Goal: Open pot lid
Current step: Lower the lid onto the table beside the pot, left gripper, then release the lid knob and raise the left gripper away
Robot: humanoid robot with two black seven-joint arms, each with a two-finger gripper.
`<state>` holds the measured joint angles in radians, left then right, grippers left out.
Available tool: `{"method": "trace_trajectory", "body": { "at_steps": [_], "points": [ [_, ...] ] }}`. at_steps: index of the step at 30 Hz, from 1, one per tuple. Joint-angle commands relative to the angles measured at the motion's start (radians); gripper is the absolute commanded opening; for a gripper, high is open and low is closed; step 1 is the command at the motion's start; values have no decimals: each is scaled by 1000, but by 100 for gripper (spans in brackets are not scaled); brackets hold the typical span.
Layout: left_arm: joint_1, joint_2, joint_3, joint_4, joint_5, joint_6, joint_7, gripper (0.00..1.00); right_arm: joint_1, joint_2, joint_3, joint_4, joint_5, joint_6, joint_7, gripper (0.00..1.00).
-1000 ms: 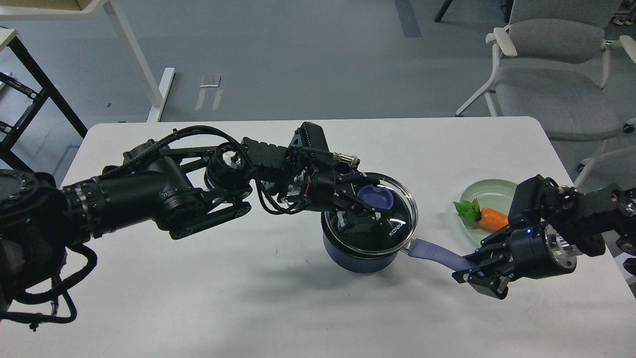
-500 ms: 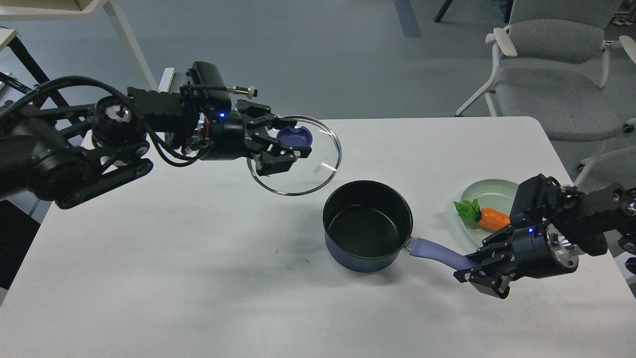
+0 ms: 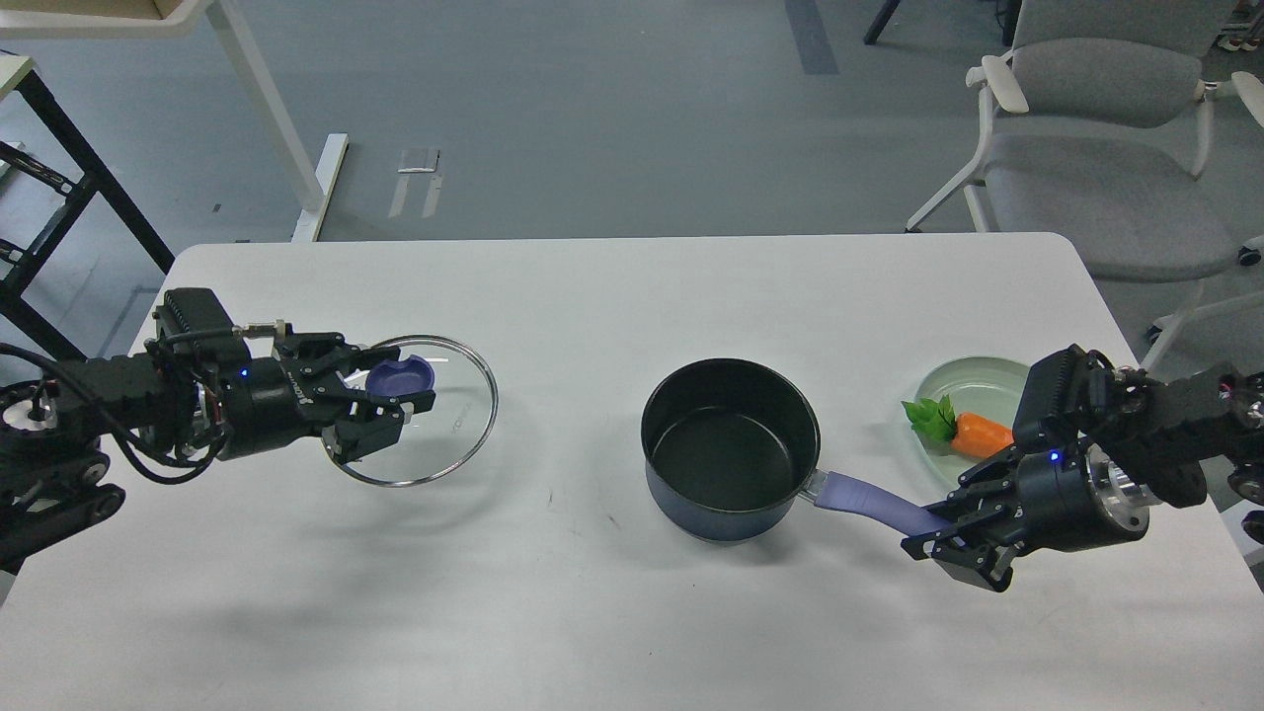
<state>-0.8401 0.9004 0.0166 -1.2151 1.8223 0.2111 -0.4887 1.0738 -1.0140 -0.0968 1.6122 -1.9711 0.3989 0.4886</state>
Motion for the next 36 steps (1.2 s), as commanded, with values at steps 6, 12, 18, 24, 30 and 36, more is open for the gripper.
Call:
{"method": "trace_trajectory", "body": {
  "at_steps": [6,12,18,24,30,36],
  "points": [
    [56,-6,2,54,8,21,0,52,0,0,0,0,0,0,0,26],
    [84,-8,0,68,8,22,0,54,0,0,0,0,0,0,0,26],
    [93,-8,0,68,8,21,0,60,0,2,2,0,0,0,0,26],
    [95,-9,2,68,9,21,0,72,0,2,0,0,0,0,0,26],
    [95,-9,2,68,5,21,0,88,0,2,0,0,0,0,0,26],
    [90,8,-15,45,-15,7,0,98,0,2,0,0,0,0,0,26]
  ]
}}
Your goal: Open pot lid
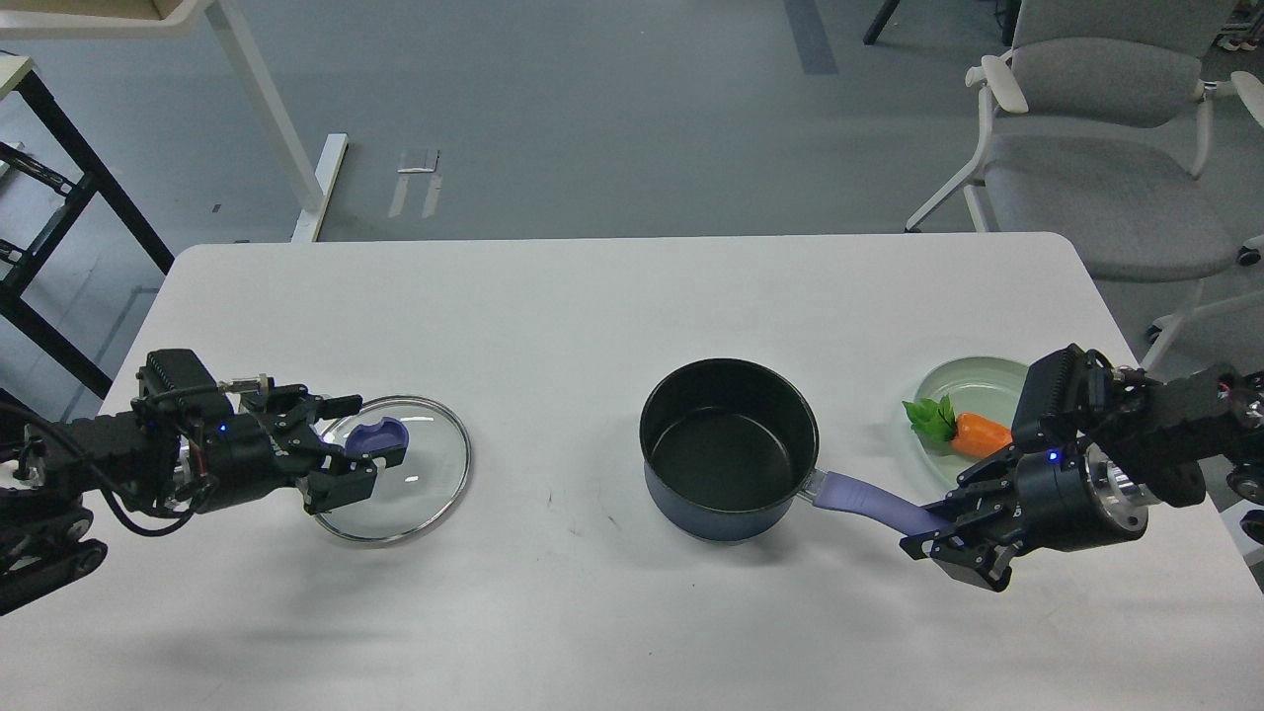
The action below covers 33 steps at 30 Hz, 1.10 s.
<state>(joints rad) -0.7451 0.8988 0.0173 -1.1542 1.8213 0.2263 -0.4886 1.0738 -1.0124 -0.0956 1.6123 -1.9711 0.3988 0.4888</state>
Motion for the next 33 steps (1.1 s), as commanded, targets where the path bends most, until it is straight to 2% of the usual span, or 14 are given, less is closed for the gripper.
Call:
{"method": "trace_trajectory", "body": {
  "at_steps": [1,4,9,11,15,18,21,24,27,30,33],
  "points": [
    [-11,11,-22,-33,-46,-16,0,98,0,-2,-1,0,0,0,0,26],
    [-40,54,-49,-96,-260,-94,0,99,0,0,1,0,0,0,0,26],
    [-126,75,-115,-136,-931,-378,0,99,0,0,-1,0,0,0,0,28],
    [-125,72,-152,-131,-1225,-436,0,99,0,0,-1,0,0,0,0,29],
    [-117,43,-172,-113,-1601,-426,0,99,0,0,-1,0,0,0,0,31],
    [-112,8,-181,-76,-1640,-384,0,99,0,0,1,0,1,0,0,36],
    [-112,-47,-221,-18,-1654,-352,0,99,0,0,1,0,2,0,0,56],
    [-97,-87,-290,42,-1677,-363,0,99,0,-3,-1,1,3,0,0,73],
    [-70,-113,-348,57,-1712,-381,71,99,6,-23,4,9,38,0,0,95],
    [-50,-117,-361,57,-1718,-421,116,99,32,-70,10,17,90,2,0,98],
    [-36,-117,-365,59,-1718,-455,119,99,86,-113,14,24,135,0,0,98]
  ]
}}
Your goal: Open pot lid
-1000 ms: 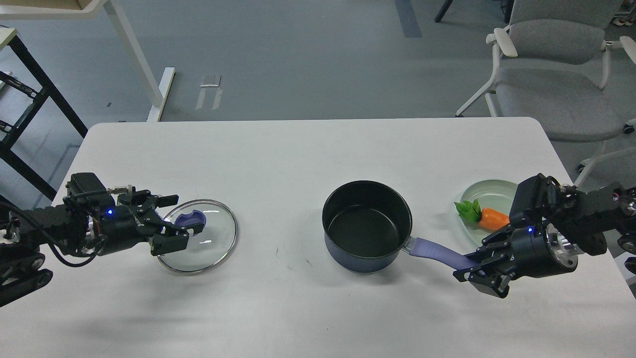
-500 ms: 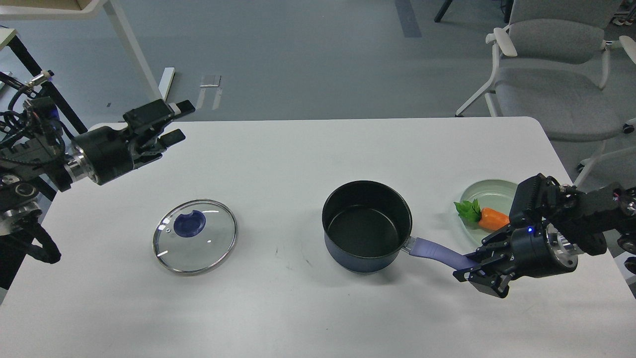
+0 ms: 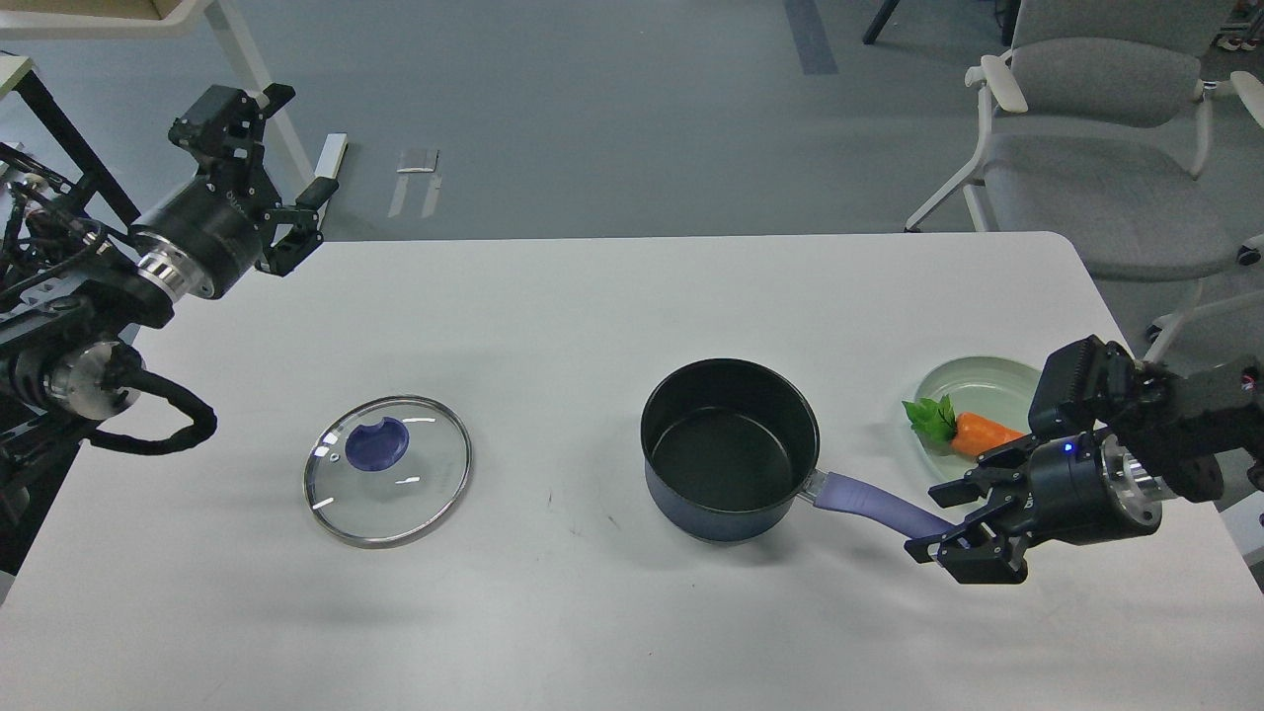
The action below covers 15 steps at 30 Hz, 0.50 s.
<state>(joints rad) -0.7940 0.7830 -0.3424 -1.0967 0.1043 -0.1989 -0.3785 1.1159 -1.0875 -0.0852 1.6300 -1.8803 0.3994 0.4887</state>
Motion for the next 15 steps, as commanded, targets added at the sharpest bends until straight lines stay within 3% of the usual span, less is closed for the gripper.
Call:
{"method": "trace_trajectory", "body": {
  "at_steps": [1,9,15],
  "points": [
    [16,-1,-6,1,-1,-36,10,99,65,-54,5,8,82,-2,0,98],
    [33,-7,-23,8,-46,-45,44,99,119,-107,76,-85,741,-45,0,98],
    [65,-31,-73,8,-46,-45,52,99,41,-45,73,-205,1335,-152,0,100]
  ]
}}
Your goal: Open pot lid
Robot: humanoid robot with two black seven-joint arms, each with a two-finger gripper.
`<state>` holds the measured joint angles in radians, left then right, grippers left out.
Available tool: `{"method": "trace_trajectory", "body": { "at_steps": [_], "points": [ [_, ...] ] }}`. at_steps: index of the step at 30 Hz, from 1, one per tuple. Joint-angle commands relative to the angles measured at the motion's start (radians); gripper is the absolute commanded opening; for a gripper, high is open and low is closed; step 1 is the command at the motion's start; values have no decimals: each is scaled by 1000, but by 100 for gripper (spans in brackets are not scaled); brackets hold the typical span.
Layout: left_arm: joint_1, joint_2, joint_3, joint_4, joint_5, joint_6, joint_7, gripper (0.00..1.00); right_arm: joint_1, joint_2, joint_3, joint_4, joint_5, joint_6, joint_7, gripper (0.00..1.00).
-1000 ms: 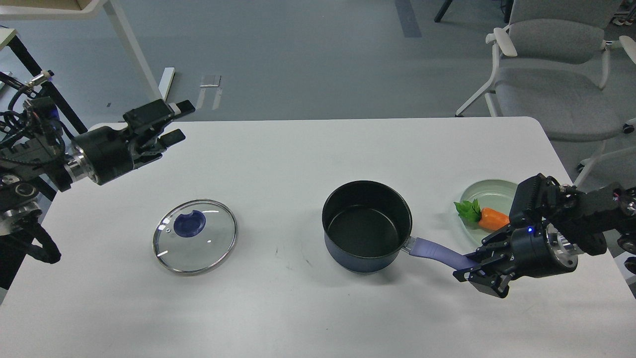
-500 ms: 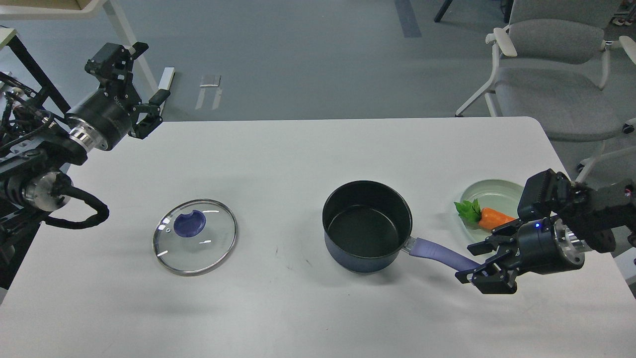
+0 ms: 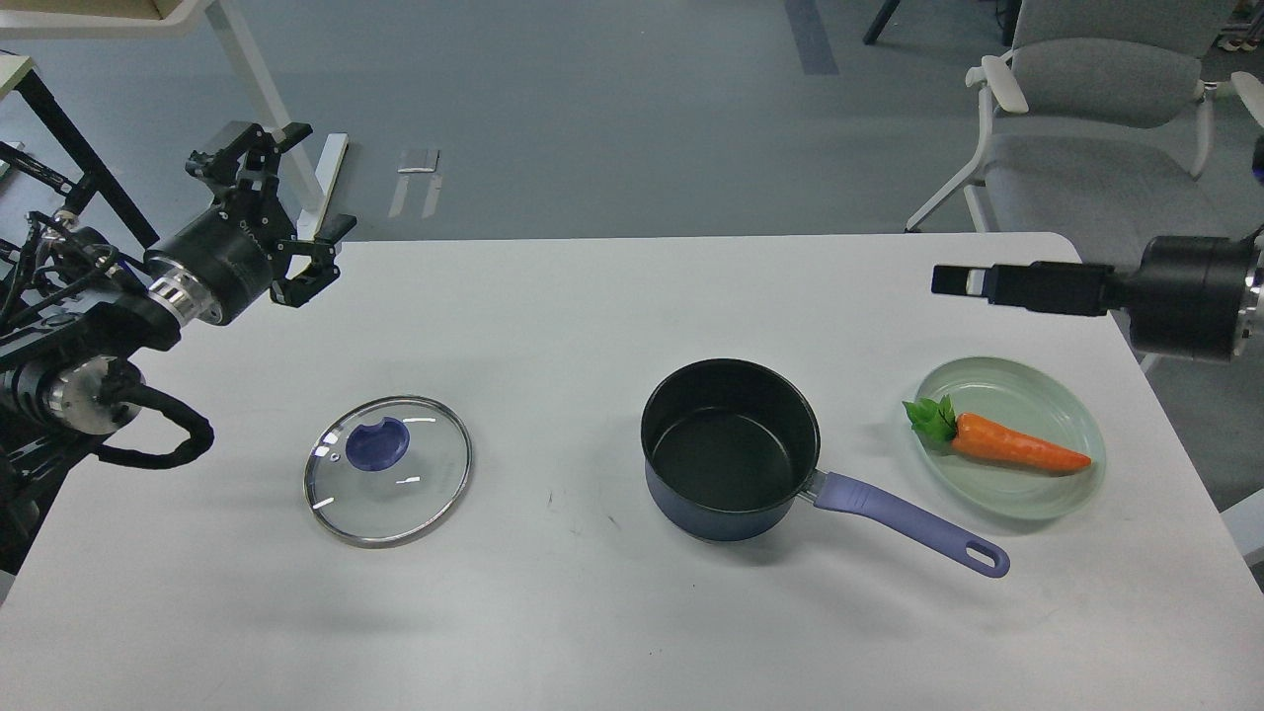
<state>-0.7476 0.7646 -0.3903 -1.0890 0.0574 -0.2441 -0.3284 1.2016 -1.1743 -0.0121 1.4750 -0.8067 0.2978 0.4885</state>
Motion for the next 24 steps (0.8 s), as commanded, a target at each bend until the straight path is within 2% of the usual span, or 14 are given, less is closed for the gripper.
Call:
{"method": "trace_trajectory", "body": {
  "at_steps": [1,5,11,16,24],
  "points": [
    [28,-21,-35,0,1,0,3,99,-69,65,3,-70,349,-72,0,100],
    [71,-53,-76,0,2,2,17,99,-146,152,14,-142,617,-118,0,100],
    [131,-90,-143,0,13,9,25,99,-234,263,20,-194,943,-118,0,100],
    [159,-113,-182,6,13,14,25,99,-274,303,21,-196,986,-114,0,99],
    [191,-125,-199,18,16,23,11,99,-297,303,69,-202,986,-112,0,99]
  ]
}}
